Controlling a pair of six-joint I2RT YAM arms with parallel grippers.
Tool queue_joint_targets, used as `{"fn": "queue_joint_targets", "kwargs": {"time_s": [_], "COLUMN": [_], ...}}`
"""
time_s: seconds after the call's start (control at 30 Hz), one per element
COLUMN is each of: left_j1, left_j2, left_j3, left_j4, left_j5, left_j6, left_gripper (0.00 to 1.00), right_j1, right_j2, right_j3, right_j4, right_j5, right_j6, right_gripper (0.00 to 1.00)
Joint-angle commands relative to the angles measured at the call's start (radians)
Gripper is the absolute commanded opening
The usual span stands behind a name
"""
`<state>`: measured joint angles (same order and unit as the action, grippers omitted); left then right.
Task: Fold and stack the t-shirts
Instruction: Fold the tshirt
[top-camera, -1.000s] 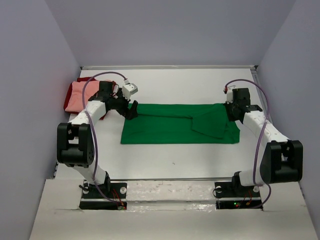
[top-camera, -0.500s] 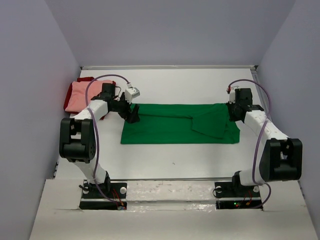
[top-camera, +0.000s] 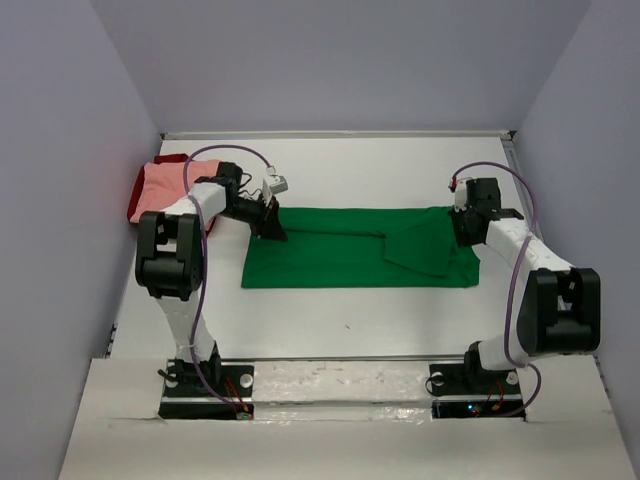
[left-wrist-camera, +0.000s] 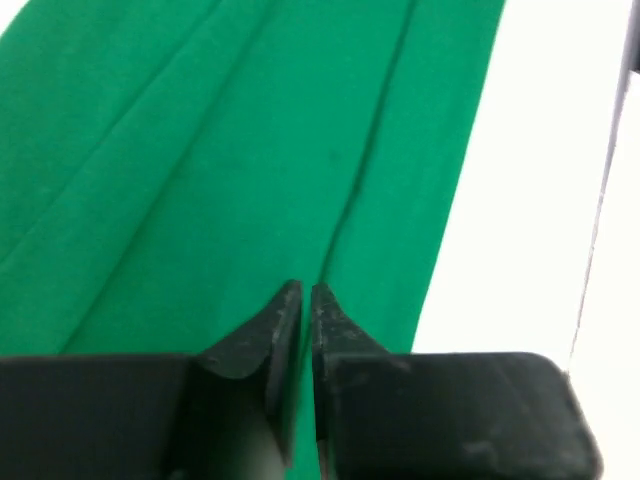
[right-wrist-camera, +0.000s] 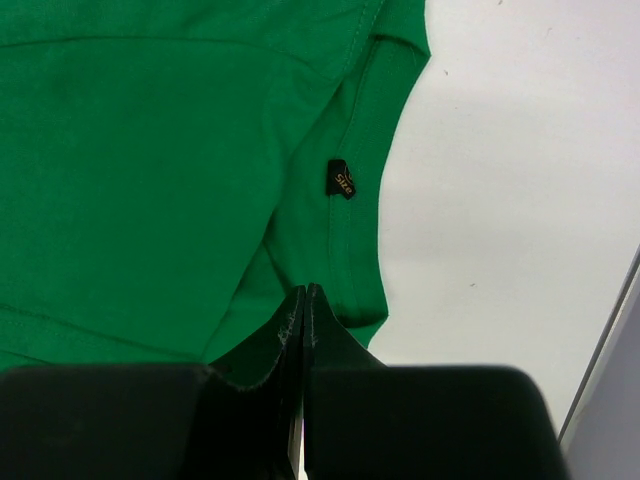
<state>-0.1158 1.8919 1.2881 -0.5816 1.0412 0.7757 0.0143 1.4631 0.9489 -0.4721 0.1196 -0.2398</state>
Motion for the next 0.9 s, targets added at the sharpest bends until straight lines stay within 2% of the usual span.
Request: {"fn": "queue_joint_targets", "kwargs": {"time_s": [0.0,0.03,0.23,0.4,0.57,0.87], "left_j1": [0.008,0.007,-0.001,-0.004,-0.002,-0.01], "left_j2": [-0.007,-0.01,-0.114,-0.077,-0.002,0.084], "left_j3": [0.076,0.071,-0.044,-0.023,0.028,0.117], "left_j4": [-0.19,-0.173,0.07,0.134,0.158,0.183], "left_j5": [0.082,0.06,-0.206,-0.427,-0.51,-0.567], "left_j6": [0.126,0.125,-0.045,-0.113,-0.124,-0.13], "left_gripper": [0.07,0.0,0.0,0.0,0.0,0.0], "right_j1": [-0.002,-0.002,-0.002,-0.002,-0.002,-0.002], "right_j2": [-0.006,-0.007,-0.03,0.006,0.026,0.023], "right_j3": [0.007,0.005,-0.006,0.011,0.022,-0.024], "right_j4": [0.001,0.001,-0.022,-0.078,-0.109,-0.14], "right_j5": [-0.006,-0.011,-0.089,-0.142,-0.158,-0.14], "right_j6": [0.002,0.002,-0.006,-0.013,-0.019,-0.041], "right_gripper": [0.0,0.0,0.0,0.0,0.0,0.0]}}
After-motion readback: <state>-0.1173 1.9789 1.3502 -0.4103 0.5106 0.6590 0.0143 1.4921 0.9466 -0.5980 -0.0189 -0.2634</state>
